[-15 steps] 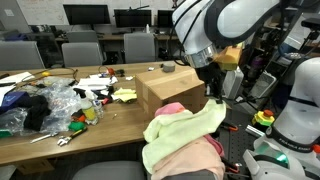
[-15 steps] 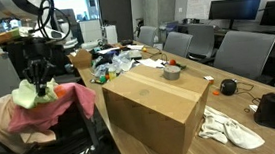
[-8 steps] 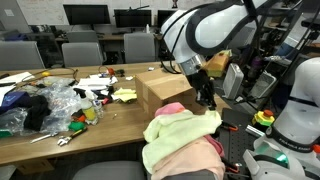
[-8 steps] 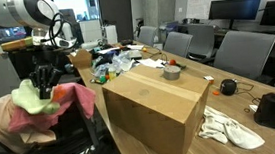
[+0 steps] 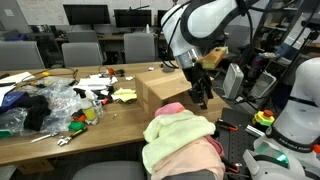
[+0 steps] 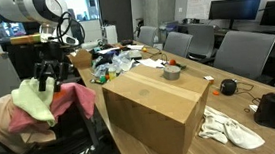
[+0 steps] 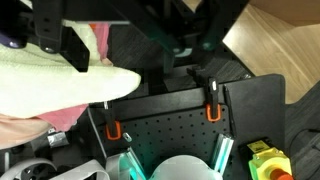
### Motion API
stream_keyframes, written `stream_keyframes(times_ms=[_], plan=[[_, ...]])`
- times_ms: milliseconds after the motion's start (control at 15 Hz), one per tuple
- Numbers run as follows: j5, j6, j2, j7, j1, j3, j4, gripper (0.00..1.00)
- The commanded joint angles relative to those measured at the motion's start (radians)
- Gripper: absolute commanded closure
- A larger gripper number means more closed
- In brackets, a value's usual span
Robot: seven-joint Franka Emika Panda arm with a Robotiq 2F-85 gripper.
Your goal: Put the peach and pink shirts and the green towel on the backrest of the chair respectively
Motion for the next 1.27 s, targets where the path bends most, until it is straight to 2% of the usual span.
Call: stream_keyframes(times_ms=[0,400,933,1200], plan=[[0.012,-0.007,-0.088,-0.018,-0.026,-0.021,-0.014,0.0],[0.039,0.004,-0.314,-0.045,-0.093,-0.094,-0.104,0.0],[0.094,0.026,-0.625,-0.134,-0.23,-0.238,-0.286,0.0],[0.103,0.036,-0.735,-0.155,-0.295,-0.277,-0.356,0.0]])
